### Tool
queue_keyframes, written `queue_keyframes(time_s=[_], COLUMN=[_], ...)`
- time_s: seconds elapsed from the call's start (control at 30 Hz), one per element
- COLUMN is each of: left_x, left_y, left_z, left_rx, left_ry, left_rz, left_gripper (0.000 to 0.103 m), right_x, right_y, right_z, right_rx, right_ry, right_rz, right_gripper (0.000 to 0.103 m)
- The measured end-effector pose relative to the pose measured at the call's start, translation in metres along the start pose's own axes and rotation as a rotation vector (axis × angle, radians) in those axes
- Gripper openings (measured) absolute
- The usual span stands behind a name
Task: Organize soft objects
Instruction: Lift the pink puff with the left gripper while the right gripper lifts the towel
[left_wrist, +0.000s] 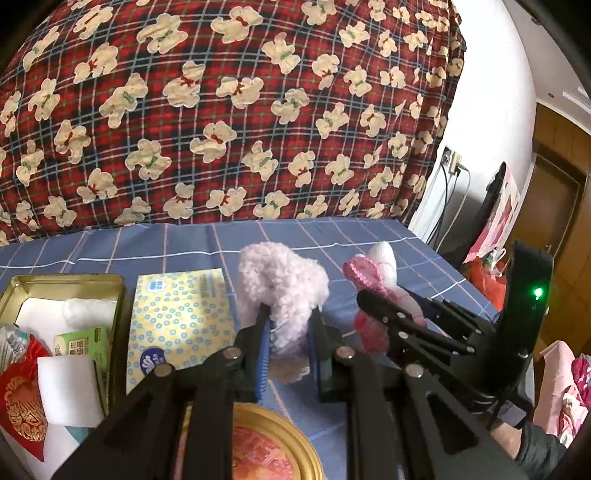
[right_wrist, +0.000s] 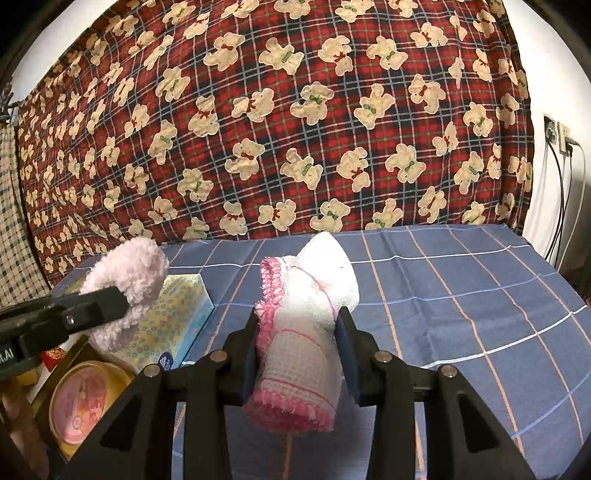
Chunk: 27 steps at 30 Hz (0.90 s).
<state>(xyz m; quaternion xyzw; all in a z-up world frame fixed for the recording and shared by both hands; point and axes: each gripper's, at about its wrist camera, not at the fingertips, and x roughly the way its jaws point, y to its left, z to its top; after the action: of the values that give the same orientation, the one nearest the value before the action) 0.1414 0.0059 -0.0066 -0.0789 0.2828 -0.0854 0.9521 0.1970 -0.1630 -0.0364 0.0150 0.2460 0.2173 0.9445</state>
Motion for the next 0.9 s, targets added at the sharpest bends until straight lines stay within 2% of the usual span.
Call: queue_keyframes(time_s=[0.23,0.53,0.6,0.9], left_x=[0.002,-0.009,-0.012,-0.015], left_y=[0.0,0.012,0.015,0.024], left_z=[-0.001,0.001,0.001,0.0], left_rx=[0.0,-0.046,-0.056,-0.08], left_ry=[0.005,-0.058,-0.076,-0.083], left_rz=[-0.003,0.022,0.052,0.068], left_gripper=[0.015,0.015,0.015,0.015], right_x=[0.012,0.024,0.025,0.022], right_y=[-0.002,0.005,0.009,0.023], right_z=[0.001,0.004,0.005,0.015], right_rx=[0.022,0.01,0.004,-0.017], right_ry=[0.046,0.077,0.077,0.055], right_rz=[0.003,0.015,0.022,0.048], right_gripper=[0.041,0.041,0.041,0.041])
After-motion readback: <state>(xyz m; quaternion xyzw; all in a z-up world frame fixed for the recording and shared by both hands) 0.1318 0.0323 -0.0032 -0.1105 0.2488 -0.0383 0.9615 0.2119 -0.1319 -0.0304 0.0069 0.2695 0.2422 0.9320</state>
